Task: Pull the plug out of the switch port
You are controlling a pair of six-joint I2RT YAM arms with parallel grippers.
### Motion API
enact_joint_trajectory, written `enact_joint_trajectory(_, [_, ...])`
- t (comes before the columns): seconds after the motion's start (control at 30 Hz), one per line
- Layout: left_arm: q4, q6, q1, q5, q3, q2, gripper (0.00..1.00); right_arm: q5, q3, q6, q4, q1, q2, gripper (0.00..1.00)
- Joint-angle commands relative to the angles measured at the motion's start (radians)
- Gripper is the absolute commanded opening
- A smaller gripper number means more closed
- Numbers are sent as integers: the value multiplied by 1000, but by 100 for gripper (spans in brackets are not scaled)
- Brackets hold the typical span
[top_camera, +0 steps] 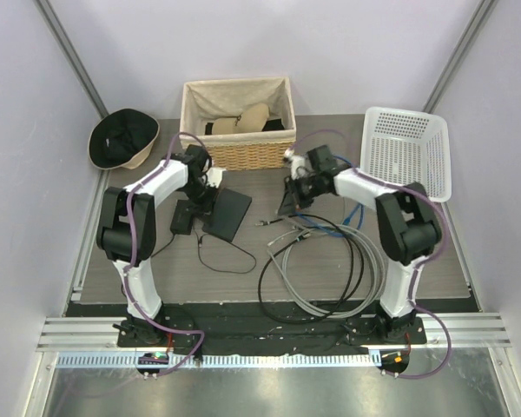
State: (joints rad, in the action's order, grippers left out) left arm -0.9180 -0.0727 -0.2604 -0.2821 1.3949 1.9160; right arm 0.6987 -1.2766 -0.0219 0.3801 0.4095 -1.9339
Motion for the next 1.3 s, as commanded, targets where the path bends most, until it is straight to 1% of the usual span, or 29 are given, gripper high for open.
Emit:
enact_joint_trajectory(0.0, [-51,-71,-2,37,82,-84,0,-258,0,-38,-50,-113,169,1])
enact_joint_trajectory(0.1, [-99,-94,0,61,125,-153,0,-307,5,-38,-49,-175,220,2])
enact_joint_trajectory(0.13, [-113,-96,-2,86,131,-169,0,-314,5,-30,-50,-181,237,4])
enact_joint_trajectory(0.17, [-116,-96,-2,104,136,-202,0,-320,-3,-9,-32,-187,242,26])
enact_joint_trajectory(0.23, [-125,-102,0,130,133,-233,0,-320,-32,0,0,-184,236,45])
enact_joint_trajectory(0.27, [-125,-107,0,155,124,-265,1,-312,-44,0,25,-184,231,50])
enact_joint_trajectory(0.3, [-127,-110,0,168,121,-279,8,-300,-76,-6,42,-184,227,57])
enact_joint_trajectory(0.33, [-122,-108,3,182,112,-296,35,-283,-93,-13,57,-186,219,60])
enact_joint_trajectory(0.37, [-122,-107,4,201,107,-323,46,-277,-105,-27,72,-184,222,62])
enact_joint_trajectory(0.4, [-122,-108,6,211,105,-337,59,-266,-125,-39,74,-184,230,67])
enact_joint_trajectory(0.43, [-120,-108,12,222,102,-348,77,-248,-130,-39,71,-186,255,70])
enact_joint_trajectory(0.47, [-119,-108,16,236,102,-360,84,-245,-135,-38,68,-184,275,71])
enact_joint_trajectory(0.5, [-117,-102,23,239,104,-388,99,-252,-150,-27,66,-184,292,95])
enact_joint_trajectory(0.53, [-114,-99,33,242,118,-397,100,-266,-161,-23,74,-183,326,96])
enact_joint_trajectory(0.6, [-111,-90,39,264,144,-438,99,-401,-205,-29,86,-181,352,99])
enact_joint_trajectory(0.63, [-110,-84,43,274,182,-454,100,-477,-226,-44,110,-182,365,100])
enact_joint_trajectory(0.67, [-110,-79,44,276,203,-468,100,-607,-251,-50,130,-179,372,100])
enact_joint_trajectory(0.7, [-107,-72,46,329,226,-498,100,-672,-310,-50,152,-179,372,100])
enact_joint_trajectory(0.77, [-90,-36,47,353,285,-528,100,-818,-395,-33,242,-179,362,100])
enact_joint_trajectory(0.8, [-73,-20,52,382,311,-555,100,-840,-408,-21,288,-181,363,100])
enact_joint_trajectory(0.87, [-59,16,53,406,329,-578,100,-850,-400,40,310,-182,395,100])
enact_joint_trajectory(0.97, [-22,42,55,484,313,-618,100,-849,-342,31,319,-181,456,100])
enact_joint_trajectory(1.0, [-7,44,53,523,270,-629,100,-857,-328,24,336,-179,470,100])
enact_joint_trajectory(1.07, [-1,28,53,532,207,-658,100,-852,-272,-47,356,-181,498,100])
enact_joint_trajectory(1.13, [10,37,53,523,81,-701,100,-808,-207,-46,362,-181,571,100])
enact_joint_trajectory(1.17, [17,57,67,493,35,-727,100,-795,-141,-39,365,-181,598,100])
enact_joint_trajectory(1.2, [36,65,81,451,-53,-751,100,-782,-112,-42,373,-182,637,100])
enact_joint_trajectory(1.23, [44,67,95,383,-94,-771,100,-774,-86,-44,378,-179,654,99])
enact_joint_trajectory(1.27, [54,112,117,358,-129,-817,100,-766,-42,-47,382,-181,671,100])
